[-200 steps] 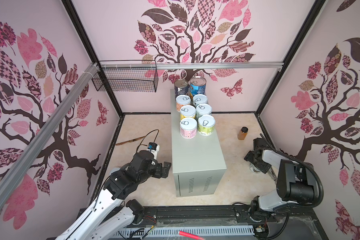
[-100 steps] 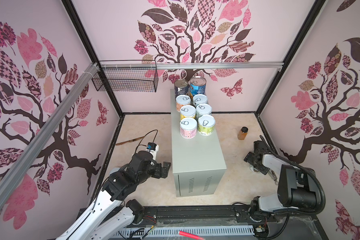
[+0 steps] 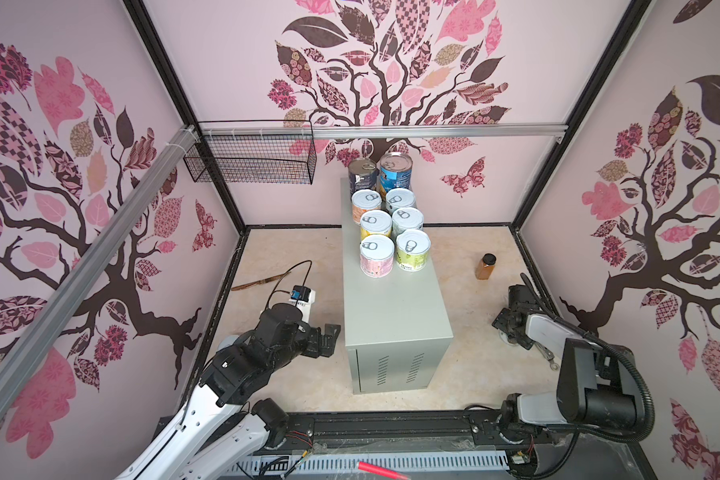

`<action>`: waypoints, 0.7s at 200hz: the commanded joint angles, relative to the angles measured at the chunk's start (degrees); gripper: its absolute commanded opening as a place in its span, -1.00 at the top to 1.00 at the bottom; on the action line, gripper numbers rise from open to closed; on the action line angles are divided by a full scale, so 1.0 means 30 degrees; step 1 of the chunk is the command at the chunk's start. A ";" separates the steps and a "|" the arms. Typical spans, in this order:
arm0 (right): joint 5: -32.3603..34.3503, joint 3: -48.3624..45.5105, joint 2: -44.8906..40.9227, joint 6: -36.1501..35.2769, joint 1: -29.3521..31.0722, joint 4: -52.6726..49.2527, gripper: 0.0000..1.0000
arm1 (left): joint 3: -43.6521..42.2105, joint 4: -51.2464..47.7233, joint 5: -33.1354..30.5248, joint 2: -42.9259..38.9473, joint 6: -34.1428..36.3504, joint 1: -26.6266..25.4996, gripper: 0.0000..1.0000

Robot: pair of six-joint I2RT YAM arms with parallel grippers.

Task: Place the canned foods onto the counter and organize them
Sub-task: 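Lift the silver-lidded can with the right gripper off the floor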

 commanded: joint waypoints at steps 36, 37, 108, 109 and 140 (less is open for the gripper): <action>-0.0507 0.0225 -0.1304 -0.0356 0.0088 0.0040 -0.22 | -0.0501 0.0515 -0.0201 -0.0169 0.0221 0.0111 -0.96; -0.0508 0.0225 -0.1323 -0.0378 0.0088 0.0041 -0.21 | -0.0489 0.0514 -0.0222 -0.0169 0.0221 0.0111 -0.96; -0.2358 0.1018 -0.2345 -0.1006 0.0118 -0.0652 -0.01 | -0.0481 0.0430 -0.0356 -0.0151 0.0192 0.0111 -0.96; -0.2400 0.1047 -0.2386 -0.1025 0.0118 -0.0671 -0.02 | -0.0494 0.0428 -0.0358 -0.0159 0.0192 0.0111 -0.96; -0.4138 0.2273 -0.2847 -0.1700 0.0147 -0.1708 -0.01 | -0.0491 0.0398 -0.0407 0.0022 0.0192 0.0112 -0.96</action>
